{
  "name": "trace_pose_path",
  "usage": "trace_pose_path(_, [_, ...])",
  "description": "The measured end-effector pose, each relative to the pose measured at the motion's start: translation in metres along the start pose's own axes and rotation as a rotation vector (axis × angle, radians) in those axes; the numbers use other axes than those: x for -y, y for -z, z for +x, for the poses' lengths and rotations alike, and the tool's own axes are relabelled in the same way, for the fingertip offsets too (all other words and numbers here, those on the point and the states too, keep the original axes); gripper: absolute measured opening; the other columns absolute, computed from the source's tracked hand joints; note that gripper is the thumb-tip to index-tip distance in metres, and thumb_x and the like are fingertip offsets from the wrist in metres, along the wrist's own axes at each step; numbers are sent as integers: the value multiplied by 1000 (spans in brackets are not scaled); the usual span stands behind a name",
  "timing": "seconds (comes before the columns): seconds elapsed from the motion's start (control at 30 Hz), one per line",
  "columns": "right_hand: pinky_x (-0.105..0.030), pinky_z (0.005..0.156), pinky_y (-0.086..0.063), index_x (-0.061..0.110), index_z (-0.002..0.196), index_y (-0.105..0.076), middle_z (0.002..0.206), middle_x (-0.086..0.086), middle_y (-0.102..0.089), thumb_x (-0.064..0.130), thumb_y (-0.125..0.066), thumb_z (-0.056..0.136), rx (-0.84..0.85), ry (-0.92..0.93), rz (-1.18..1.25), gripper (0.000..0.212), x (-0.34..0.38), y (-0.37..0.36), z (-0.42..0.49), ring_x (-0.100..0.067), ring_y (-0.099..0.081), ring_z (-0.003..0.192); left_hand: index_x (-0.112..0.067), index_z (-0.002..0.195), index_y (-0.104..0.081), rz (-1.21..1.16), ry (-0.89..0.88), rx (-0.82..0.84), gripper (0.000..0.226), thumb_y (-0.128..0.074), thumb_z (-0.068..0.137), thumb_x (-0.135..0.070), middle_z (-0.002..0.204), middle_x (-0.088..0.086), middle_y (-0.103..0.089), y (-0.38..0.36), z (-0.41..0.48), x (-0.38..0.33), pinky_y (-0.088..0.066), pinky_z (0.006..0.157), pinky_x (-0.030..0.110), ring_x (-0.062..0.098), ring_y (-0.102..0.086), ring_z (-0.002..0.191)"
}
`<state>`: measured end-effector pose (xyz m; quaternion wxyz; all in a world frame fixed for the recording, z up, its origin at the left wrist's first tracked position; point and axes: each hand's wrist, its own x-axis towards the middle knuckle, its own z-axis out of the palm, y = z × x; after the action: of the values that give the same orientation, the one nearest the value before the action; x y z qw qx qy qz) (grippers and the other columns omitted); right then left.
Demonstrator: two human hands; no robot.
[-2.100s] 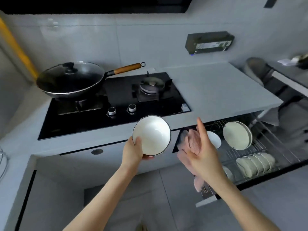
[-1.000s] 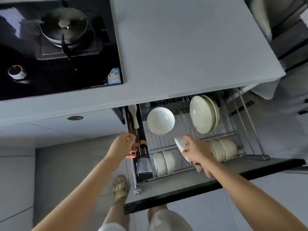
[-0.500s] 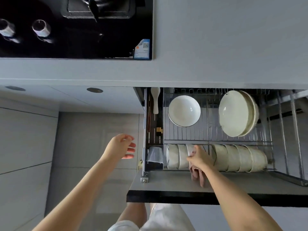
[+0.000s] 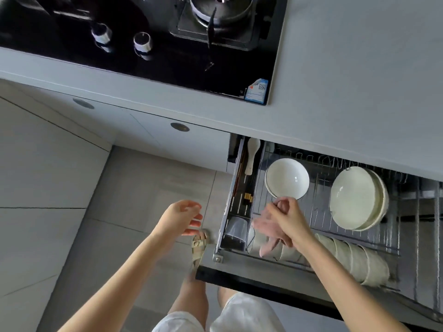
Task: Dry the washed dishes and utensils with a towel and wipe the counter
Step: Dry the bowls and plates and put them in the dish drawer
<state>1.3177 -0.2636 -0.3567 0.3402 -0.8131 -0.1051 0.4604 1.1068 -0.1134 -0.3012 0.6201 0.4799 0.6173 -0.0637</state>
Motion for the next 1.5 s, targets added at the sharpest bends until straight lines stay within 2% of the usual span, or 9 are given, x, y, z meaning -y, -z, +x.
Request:
trace_pose_path(0.1, [-17, 47, -50, 18, 108, -52, 113, 2, -57, 29, -68, 85, 166, 88, 231, 30, 66, -33, -19, -21, -61, 102, -14, 107, -60, -124, -40, 5, 18, -57, 93, -25, 101, 9, -67, 18, -17, 1, -58, 75, 31, 23, -66, 90])
trace_pose_path(0.2, [-41, 70, -56, 19, 107, -52, 110, -5, -67, 8, -66, 86, 361, 184, 356, 27, 124, -84, -40, -25, -64, 105, -16, 109, -59, -349, -89, -61, 25, -60, 90, -33, 101, 9, -64, 45, -36, 6, -55, 82, 37, 24, -62, 88])
trace_pose_path(0.33, [-40, 86, -53, 6, 119, -52, 114, -19, -67, -5, -68, 70, 635, 277, 323, 53, 180, -168, -83, -35, -64, 106, -22, 111, -60, -652, -219, -173, 36, -61, 86, -46, 93, 7, -69, 101, -67, 21, -50, 72, 32, 21, -63, 73])
trace_pose_path(0.47, [-40, 97, -49, 19, 130, -48, 120, -5, -64, -4, -70, 61, 759, 407, 88, 76, 217, -256, -142, -19, -63, 107, -12, 115, -61, -859, -304, -400, 33, -68, 85, -23, 94, 11, -72, 184, -102, 59, -52, 55, 26, 19, -64, 62])
trace_pose_path(0.7, [-40, 87, -53, 35, 102, -60, 98, 12, -70, 42, -83, 55, 671, 975, -377, 53, 252, -428, -250, -8, -65, 93, -14, 99, -62, -994, -419, -835, 30, -69, 78, 5, 77, 4, -69, 348, -189, 162, -56, 59, 24, 15, -65, 63])
trace_pose_path(0.8, [-27, 75, -49, 36, 96, -63, 86, 17, -69, 53, -78, 63, 659, 1113, -577, 40, 266, -494, -306, -6, -63, 83, -9, 103, -62, -1050, -459, -958, 32, -69, 76, 8, 79, 8, -67, 410, -222, 212, -56, 68, 34, 19, -64, 66])
trace_pose_path(1.03, [-47, 79, -53, 31, 85, -67, 79, 7, -70, 36, -78, 72, 876, 1173, -399, 18, 293, -627, -383, -17, -66, 80, -5, 101, -60, -1140, -418, -982, 17, -61, 85, 1, 89, 15, -63, 531, -262, 303, -59, 67, 32, 24, -63, 74])
trace_pose_path(1.37, [-48, 73, -56, 22, 79, -68, 78, -10, -71, 12, -75, 80, 1050, 1099, -238, 13, 385, -773, -396, -36, -67, 80, -2, 80, -53, -1453, -199, -1127, 11, -53, 91, -2, 81, 14, -52, 696, -209, 369, -56, 69, 30, 27, -59, 68])
trace_pose_path(1.5, [-44, 75, -56, 23, 80, -69, 79, -7, -72, 12, -77, 78, 1091, 1105, -236, 14, 423, -843, -386, -32, -68, 81, 3, 95, -52, -1490, -81, -1148, 12, -55, 91, -9, 81, 15, -51, 777, -168, 371, -55, 55, 26, 26, -58, 65])
